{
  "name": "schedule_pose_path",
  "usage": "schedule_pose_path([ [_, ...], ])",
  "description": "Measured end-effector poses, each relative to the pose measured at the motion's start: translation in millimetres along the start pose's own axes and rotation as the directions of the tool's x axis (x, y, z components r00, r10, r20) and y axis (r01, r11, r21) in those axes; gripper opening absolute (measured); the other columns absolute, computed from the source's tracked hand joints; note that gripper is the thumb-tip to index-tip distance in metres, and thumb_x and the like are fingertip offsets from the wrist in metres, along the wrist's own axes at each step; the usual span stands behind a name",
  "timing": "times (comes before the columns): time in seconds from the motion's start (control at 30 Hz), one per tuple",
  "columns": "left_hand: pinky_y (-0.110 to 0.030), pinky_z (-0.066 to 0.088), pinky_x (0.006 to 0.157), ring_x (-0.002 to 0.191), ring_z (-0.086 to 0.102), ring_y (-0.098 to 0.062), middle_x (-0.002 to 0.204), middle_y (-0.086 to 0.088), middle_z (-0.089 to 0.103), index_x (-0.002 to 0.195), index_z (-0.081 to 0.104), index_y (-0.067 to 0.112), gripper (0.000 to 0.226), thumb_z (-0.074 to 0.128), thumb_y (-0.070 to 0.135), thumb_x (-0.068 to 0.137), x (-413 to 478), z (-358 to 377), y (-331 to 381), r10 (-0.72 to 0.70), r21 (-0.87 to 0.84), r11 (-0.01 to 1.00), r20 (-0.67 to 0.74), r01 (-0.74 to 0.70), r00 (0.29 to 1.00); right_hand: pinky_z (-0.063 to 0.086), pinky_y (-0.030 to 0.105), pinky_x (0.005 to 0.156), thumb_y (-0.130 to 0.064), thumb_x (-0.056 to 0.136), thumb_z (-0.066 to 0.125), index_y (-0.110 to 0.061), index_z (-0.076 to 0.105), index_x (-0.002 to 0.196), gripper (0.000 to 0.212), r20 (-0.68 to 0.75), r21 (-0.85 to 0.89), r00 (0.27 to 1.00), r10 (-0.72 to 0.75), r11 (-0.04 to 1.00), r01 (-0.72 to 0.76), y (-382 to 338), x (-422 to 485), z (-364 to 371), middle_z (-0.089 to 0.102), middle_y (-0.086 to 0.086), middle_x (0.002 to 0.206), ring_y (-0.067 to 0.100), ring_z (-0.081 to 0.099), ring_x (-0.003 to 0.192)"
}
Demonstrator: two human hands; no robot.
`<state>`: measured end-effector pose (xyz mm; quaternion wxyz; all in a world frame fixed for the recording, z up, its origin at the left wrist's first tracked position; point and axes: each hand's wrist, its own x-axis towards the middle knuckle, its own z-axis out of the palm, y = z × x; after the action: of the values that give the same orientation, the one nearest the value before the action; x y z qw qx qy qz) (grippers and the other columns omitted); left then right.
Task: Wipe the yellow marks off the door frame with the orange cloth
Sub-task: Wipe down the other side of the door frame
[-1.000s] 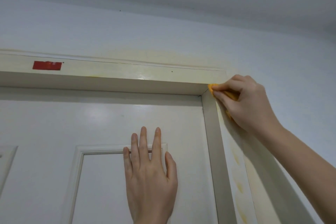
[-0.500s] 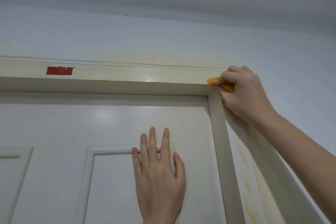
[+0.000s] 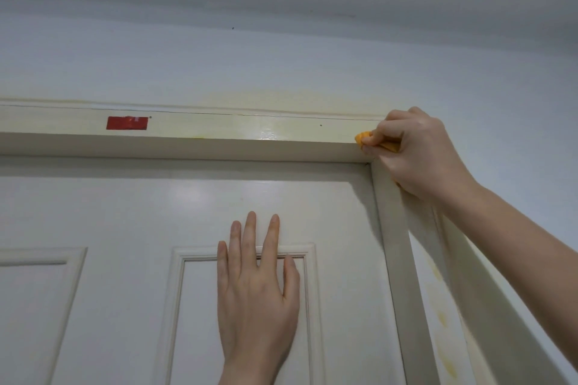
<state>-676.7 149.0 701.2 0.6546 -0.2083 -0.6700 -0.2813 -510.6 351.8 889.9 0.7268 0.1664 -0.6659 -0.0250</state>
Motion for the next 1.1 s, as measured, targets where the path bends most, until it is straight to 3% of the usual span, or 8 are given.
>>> schedule_pose_path([
  [0.4, -0.04, 0.001, 0.137, 0.169, 0.001, -0.015, 0.182, 0.007, 0.013, 0.171, 0.019, 0.044, 0.063, 0.025, 0.052, 0.109, 8.0, -42.3, -79.5, -0.064, 0.079, 0.995, -0.016, 0.065, 0.998, 0.046, 0.039, 0.057, -0.018, 0.09, 0.08, -0.012, 0.069, 0.068, 0.025, -0.128, 0.101, 0.983, -0.131, 0.984, 0.145, -104.8, 34.7, 87.1, 0.061, -0.002, 0.072, 0.024, 0.041, 0.07],
  [0.63, -0.03, -0.004, 0.135, 0.167, -0.003, -0.004, 0.181, 0.019, 0.006, 0.169, 0.018, 0.051, 0.059, 0.023, 0.052, 0.111, 6.0, -68.7, -126.2, -0.081, -0.001, 0.997, -0.014, 0.081, 0.997, 0.032, 0.03, 0.058, -0.007, 0.086, 0.081, -0.015, 0.067, 0.066, 0.025, -0.119, 0.135, 0.983, -0.139, 0.979, 0.155, -168.0, 50.6, 122.7, 0.048, -0.012, 0.071, 0.022, 0.037, 0.072],
  [0.73, -0.032, -0.001, 0.135, 0.167, -0.001, -0.005, 0.181, 0.018, 0.008, 0.169, 0.018, 0.051, 0.059, 0.024, 0.051, 0.11, 1.8, -79.1, -145.9, -0.052, 0.025, 0.998, -0.008, 0.052, 0.999, 0.019, 0.025, 0.054, 0.001, 0.079, 0.082, -0.022, 0.057, 0.062, 0.038, -0.141, 0.145, 0.98, -0.141, 0.976, 0.162, -193.0, 56.1, 136.8, 0.043, -0.014, 0.07, 0.021, 0.035, 0.071],
  [0.83, -0.034, 0.004, 0.135, 0.168, 0.006, -0.009, 0.181, 0.016, 0.013, 0.169, 0.023, 0.048, 0.06, 0.029, 0.049, 0.11, -0.4, -83.5, -162.7, -0.019, 0.05, 0.999, -0.005, 0.02, 1.0, 0.012, 0.021, 0.053, 0.003, 0.078, 0.082, -0.018, 0.064, 0.064, 0.031, -0.132, 0.131, 0.981, -0.144, 0.978, 0.162, -208.8, 59.5, 144.1, 0.044, -0.014, 0.07, 0.021, 0.035, 0.072],
  [0.9, -0.032, 0.003, 0.135, 0.168, 0.005, -0.009, 0.181, 0.016, 0.013, 0.169, 0.024, 0.048, 0.06, 0.03, 0.049, 0.11, 1.0, -85.0, -169.0, -0.019, 0.047, 0.999, -0.008, 0.019, 1.0, 0.015, 0.028, 0.057, -0.003, 0.085, 0.08, -0.017, 0.068, 0.068, 0.025, -0.125, 0.121, 0.978, -0.168, 0.976, 0.183, -204.7, 58.7, 141.6, 0.048, -0.013, 0.073, 0.022, 0.036, 0.072],
  [1.1, -0.027, 0.0, 0.135, 0.168, 0.006, -0.01, 0.181, 0.014, 0.013, 0.17, 0.023, 0.046, 0.062, 0.034, 0.047, 0.109, 3.6, -84.6, -175.8, -0.001, 0.04, 0.999, -0.018, 0.001, 1.0, 0.025, 0.03, 0.065, -0.017, 0.093, 0.079, -0.014, 0.074, 0.078, 0.017, -0.144, 0.117, 0.984, -0.108, 0.985, 0.125, -169.4, 40.0, 116.2, 0.058, -0.006, 0.076, 0.024, 0.038, 0.075],
])
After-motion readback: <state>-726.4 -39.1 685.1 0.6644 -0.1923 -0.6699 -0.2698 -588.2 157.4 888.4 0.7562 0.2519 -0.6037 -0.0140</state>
